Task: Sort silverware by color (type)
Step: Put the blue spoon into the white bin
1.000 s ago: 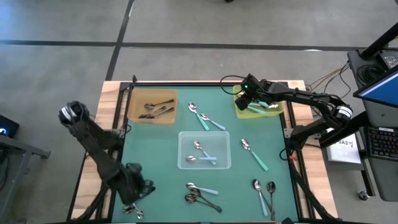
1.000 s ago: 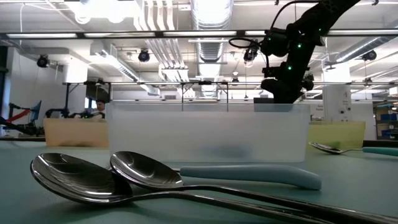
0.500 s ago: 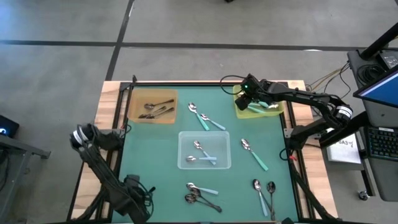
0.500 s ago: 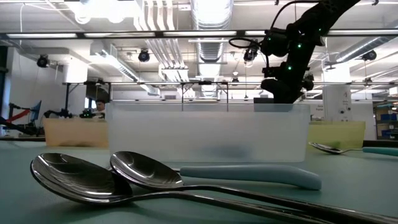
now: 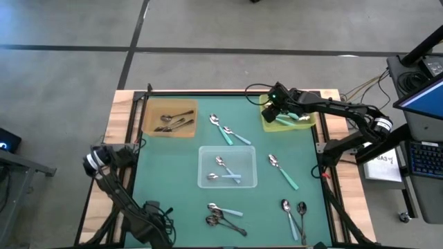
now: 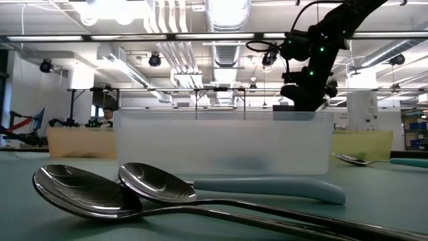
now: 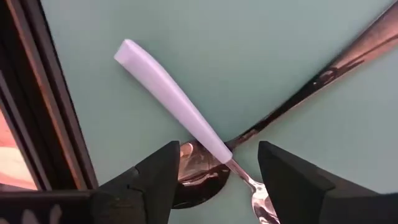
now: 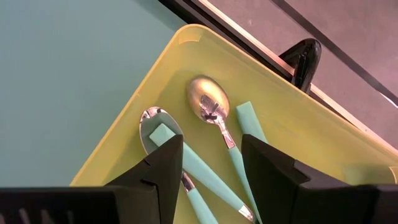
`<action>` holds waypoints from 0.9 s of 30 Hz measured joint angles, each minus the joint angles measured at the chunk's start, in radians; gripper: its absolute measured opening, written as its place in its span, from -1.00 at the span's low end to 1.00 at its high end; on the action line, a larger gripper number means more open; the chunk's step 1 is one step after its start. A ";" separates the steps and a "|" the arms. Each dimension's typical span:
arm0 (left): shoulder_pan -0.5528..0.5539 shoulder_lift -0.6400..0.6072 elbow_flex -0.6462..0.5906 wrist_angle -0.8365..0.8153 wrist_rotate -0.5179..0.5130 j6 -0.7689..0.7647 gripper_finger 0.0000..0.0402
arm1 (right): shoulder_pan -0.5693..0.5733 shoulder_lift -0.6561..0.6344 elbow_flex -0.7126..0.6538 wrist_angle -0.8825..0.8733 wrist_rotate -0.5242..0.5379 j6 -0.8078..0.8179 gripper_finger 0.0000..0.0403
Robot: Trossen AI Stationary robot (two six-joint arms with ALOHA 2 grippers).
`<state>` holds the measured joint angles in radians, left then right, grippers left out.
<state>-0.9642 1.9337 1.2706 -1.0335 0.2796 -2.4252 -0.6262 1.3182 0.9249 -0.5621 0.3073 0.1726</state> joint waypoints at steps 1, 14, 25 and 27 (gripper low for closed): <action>0.000 0.003 0.000 0.009 0.000 -0.001 0.00 | 0.000 0.000 0.000 0.000 0.000 0.000 -0.23; 0.012 0.042 -0.002 0.109 -0.065 0.027 -0.04 | 0.000 0.000 0.000 0.000 0.000 0.000 -0.23; 0.022 0.038 0.001 0.130 -0.326 0.077 -0.20 | 0.000 0.000 0.000 0.000 0.000 0.000 -0.23; 0.020 0.036 0.004 0.120 -0.339 0.078 -0.25 | 0.000 0.000 0.000 0.000 0.000 0.000 -0.23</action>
<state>-0.9443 1.9696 1.2744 -0.9130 -0.0590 -2.3474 -0.6258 1.3182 0.9249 -0.5624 0.3073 0.1726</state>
